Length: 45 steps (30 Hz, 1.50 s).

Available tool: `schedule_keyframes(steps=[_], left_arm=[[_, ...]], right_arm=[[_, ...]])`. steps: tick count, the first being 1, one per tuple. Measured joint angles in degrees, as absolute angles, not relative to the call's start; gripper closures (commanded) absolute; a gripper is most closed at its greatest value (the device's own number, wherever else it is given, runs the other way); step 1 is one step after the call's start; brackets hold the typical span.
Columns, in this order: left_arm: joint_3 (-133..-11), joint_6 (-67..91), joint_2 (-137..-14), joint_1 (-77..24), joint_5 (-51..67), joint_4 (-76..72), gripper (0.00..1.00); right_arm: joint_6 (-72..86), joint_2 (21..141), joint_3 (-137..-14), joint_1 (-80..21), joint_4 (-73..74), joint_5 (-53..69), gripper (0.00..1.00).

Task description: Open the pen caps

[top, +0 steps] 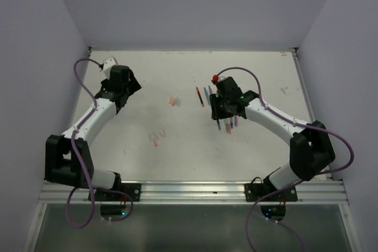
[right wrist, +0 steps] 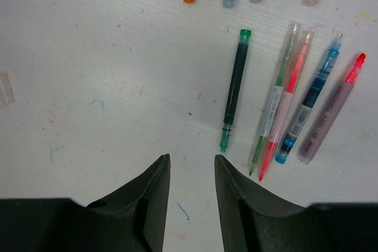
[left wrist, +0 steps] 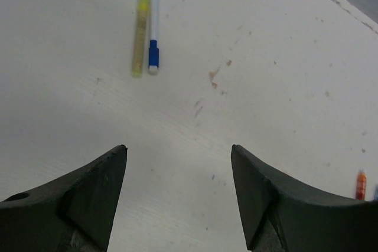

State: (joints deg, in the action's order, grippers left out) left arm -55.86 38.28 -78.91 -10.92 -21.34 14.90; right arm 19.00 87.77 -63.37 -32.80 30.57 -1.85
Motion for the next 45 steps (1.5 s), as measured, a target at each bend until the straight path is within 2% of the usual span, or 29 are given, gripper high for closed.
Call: schedule_keyframes(steps=[13,22,45], left_arm=[[-76.9,33.8,-103.9,-4.4,-24.6,15.5,0.47],[-80.1,33.8,-110.9,-2.3,-23.4,15.5,0.55],[-80.1,33.8,-116.1,-2.3,-22.3,14.2,0.59]], right_arm=[[19.0,87.8,-61.4,-34.1,28.9,1.0,0.6],[18.8,87.8,-61.4,-34.1,28.5,1.0,0.6],[18.5,87.6,-60.5,-34.1,27.9,1.0,0.59]])
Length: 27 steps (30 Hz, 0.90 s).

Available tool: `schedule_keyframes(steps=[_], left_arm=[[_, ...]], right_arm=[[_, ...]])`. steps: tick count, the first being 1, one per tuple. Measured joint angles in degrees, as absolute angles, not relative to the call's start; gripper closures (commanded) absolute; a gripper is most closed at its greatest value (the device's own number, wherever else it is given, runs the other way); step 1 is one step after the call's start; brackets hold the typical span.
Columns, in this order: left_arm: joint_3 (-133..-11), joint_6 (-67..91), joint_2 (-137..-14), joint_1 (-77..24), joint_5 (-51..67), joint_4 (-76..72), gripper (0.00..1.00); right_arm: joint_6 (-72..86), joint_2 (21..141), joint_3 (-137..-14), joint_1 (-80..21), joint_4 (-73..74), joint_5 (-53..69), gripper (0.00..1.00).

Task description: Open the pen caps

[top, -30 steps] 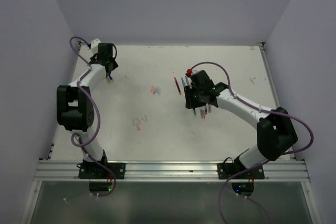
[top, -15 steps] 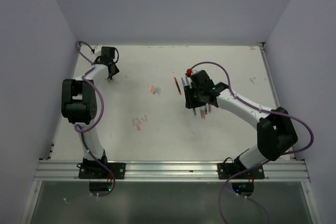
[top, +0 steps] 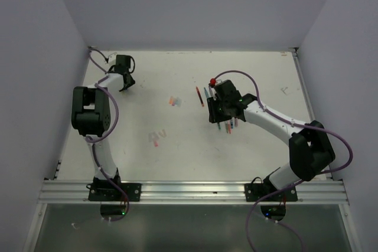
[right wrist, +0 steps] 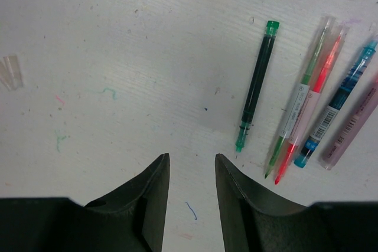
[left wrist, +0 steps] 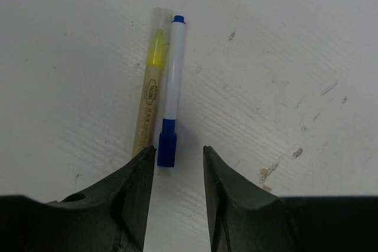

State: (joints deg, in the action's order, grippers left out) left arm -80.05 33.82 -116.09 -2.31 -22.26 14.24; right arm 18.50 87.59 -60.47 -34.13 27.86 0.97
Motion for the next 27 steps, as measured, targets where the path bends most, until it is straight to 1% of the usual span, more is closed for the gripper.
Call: schedule_keyframes(steps=[9,12,13,17,20,21,23,24,25,27], left_arm=[[-80.0,33.8,-118.1,-2.3,-22.1,14.1,0.59],[-80.0,33.8,-118.8,-2.3,-22.0,13.9,0.62],[-80.1,33.6,-119.1,-2.3,-22.2,13.7,0.65],[-80.2,33.5,-119.4,-2.3,-21.9,12.9,0.71],[-80.3,33.4,-119.5,-2.3,-21.6,12.7,0.8],[-80.3,33.4,-119.5,-2.3,-21.4,12.5,0.85],[-80.3,33.3,-119.5,-2.3,-20.8,12.1,0.91],[-80.3,33.3,-119.5,-2.3,-20.3,11.9,0.97],[-80.3,33.3,-119.5,-2.3,-19.8,11.6,1.0],[-80.3,33.3,-119.5,-2.3,-18.5,11.3,1.0]], right_arm=[[18.5,87.6,-60.4,-34.1,27.8,1.0,0.59],[18.5,87.6,-60.4,-34.1,27.8,1.0,0.6],[18.5,87.6,-60.4,-34.1,27.8,1.0,0.59],[18.4,87.6,-60.4,-34.1,27.8,1.0,0.59],[18.4,87.5,-60.4,-34.1,27.8,1.0,0.59],[18.4,87.5,-60.4,-34.1,27.8,1.0,0.59],[18.4,87.5,-60.4,-34.1,27.8,1.0,0.59],[18.4,87.5,-60.4,-34.1,27.8,1.0,0.59],[18.4,87.4,-60.4,-34.1,27.8,1.0,0.59],[18.4,87.3,-60.4,-34.1,27.8,1.0,0.59]])
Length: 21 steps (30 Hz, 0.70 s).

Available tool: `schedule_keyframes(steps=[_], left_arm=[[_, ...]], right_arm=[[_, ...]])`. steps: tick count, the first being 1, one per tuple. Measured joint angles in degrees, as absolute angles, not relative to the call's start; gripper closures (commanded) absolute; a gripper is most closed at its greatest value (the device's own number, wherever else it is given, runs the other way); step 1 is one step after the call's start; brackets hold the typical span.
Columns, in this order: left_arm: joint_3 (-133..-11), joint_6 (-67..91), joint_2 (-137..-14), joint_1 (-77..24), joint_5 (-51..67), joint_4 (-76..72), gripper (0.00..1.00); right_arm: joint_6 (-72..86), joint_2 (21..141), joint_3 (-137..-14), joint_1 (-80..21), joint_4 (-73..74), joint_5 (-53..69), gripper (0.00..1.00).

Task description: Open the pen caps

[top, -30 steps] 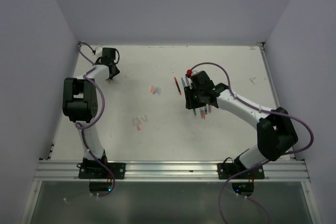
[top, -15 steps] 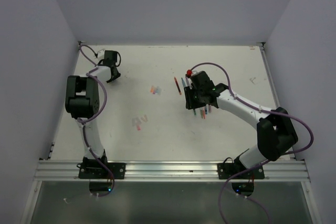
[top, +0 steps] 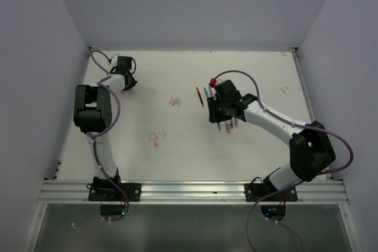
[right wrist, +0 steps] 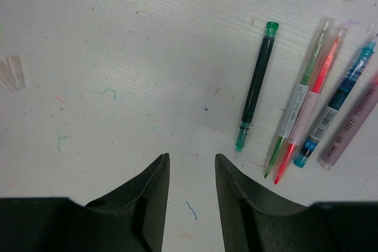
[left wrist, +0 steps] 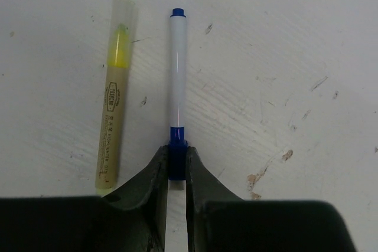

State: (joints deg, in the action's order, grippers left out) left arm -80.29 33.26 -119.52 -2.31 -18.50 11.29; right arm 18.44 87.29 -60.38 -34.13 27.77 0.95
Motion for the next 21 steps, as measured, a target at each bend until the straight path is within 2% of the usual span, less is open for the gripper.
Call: schedule_keyframes(steps=[8,14,16,21], left_arm=[[-75.9,33.3,-113.6,-2.9,-10.5,8.2,1.0],[-64.6,33.6,-95.7,-8.1,-4.8,1.7,1.0],[-59.6,34.0,-88.7,-11.2,-1.9,-1.5,1.0],[-45.2,36.9,-78.2,-15.8,10.3,-12.8,1.0]], right_arm=[[18.6,87.3,-60.4,-34.1,27.8,1.0,0.59],[19.7,88.3,-63.9,-34.1,27.7,1.7,0.57],[20.4,89.0,-66.2,-34.1,27.2,3.0,0.53],[23.4,89.9,-69.7,-34.1,23.0,7.6,0.5]])
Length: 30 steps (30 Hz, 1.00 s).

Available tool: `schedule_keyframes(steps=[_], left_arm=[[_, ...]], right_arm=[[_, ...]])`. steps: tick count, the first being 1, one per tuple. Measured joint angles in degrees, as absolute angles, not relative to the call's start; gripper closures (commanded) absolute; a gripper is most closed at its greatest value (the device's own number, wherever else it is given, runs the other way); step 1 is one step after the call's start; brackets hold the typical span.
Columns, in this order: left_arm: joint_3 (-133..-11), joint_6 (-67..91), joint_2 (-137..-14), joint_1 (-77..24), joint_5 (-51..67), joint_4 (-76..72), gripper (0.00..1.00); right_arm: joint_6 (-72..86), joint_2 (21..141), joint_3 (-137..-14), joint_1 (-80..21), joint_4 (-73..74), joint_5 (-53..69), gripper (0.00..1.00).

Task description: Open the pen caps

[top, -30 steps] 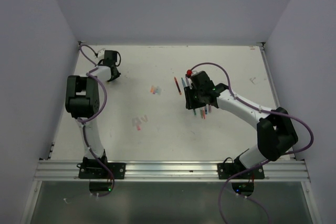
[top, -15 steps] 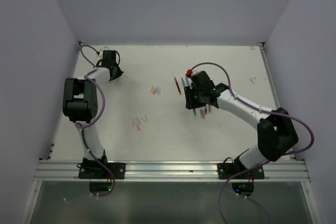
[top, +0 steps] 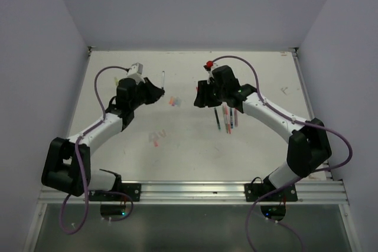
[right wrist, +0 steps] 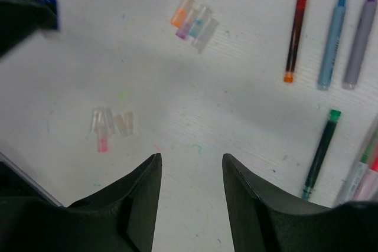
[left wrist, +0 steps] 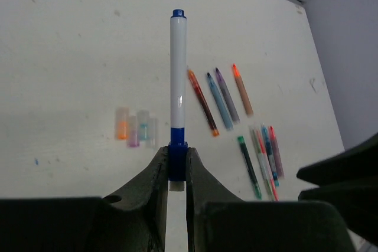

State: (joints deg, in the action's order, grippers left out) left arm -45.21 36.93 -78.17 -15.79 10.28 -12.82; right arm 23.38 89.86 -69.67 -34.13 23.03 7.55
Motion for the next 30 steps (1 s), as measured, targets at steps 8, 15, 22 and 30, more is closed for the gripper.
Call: schedule_keyframes(steps=[8,15,22,30], left_arm=[[-30.2,39.9,-72.7,-22.8,20.9,-20.0,1.0],[-28.8,40.4,-68.1,-24.3,22.9,-23.9,1.0],[-27.1,41.4,-68.0,-24.4,22.5,-24.3,1.0],[-26.9,41.3,-67.7,-25.5,24.2,-25.0,1.0]], right_arm=[[30.9,92.7,-70.9,-34.5,13.5,14.4,0.51],[35.0,95.8,-70.9,-38.0,8.9,16.3,0.52],[37.9,98.3,-71.0,-38.9,6.2,18.4,0.61],[41.5,102.0,-71.3,-40.3,0.8,21.5,1.0]])
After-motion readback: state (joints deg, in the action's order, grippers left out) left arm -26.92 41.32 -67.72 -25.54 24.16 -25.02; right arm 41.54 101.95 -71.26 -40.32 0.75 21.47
